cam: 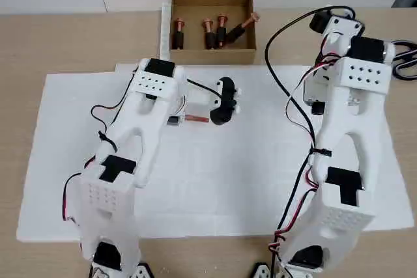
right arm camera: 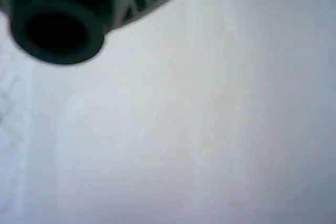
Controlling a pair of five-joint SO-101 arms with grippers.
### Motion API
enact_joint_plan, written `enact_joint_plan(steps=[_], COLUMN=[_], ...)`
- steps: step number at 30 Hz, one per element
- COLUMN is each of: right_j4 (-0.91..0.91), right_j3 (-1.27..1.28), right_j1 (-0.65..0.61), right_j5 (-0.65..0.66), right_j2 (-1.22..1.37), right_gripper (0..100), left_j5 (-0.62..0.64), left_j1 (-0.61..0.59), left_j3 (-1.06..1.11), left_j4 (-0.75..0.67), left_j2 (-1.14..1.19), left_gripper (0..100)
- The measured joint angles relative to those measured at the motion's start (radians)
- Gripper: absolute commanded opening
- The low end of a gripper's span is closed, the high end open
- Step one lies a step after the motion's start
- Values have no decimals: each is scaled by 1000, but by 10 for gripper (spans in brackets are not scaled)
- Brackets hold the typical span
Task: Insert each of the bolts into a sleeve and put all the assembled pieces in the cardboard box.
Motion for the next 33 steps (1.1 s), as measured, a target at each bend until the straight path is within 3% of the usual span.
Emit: enact_joint_plan(steps=[8,14,25,29,33], right_j4=[0,0,0,0,0], right_j3=[0,0,0,0,0], right_j1=[0,0,0,0,0], right_j5=[0,0,0,0,0], right_j2=[0,0,0,0,0], right_gripper=[3,3,3,3,3], left_j5=[0,8,40,170,486], left_j1=[-2,-2,2,2,2], left_j3=[-12,-54,-89,-193,-384], left_j4=[0,-9,-9,-9,38], left_j2=[31,31,31,31,31], left_gripper=[13,84,84,84,85])
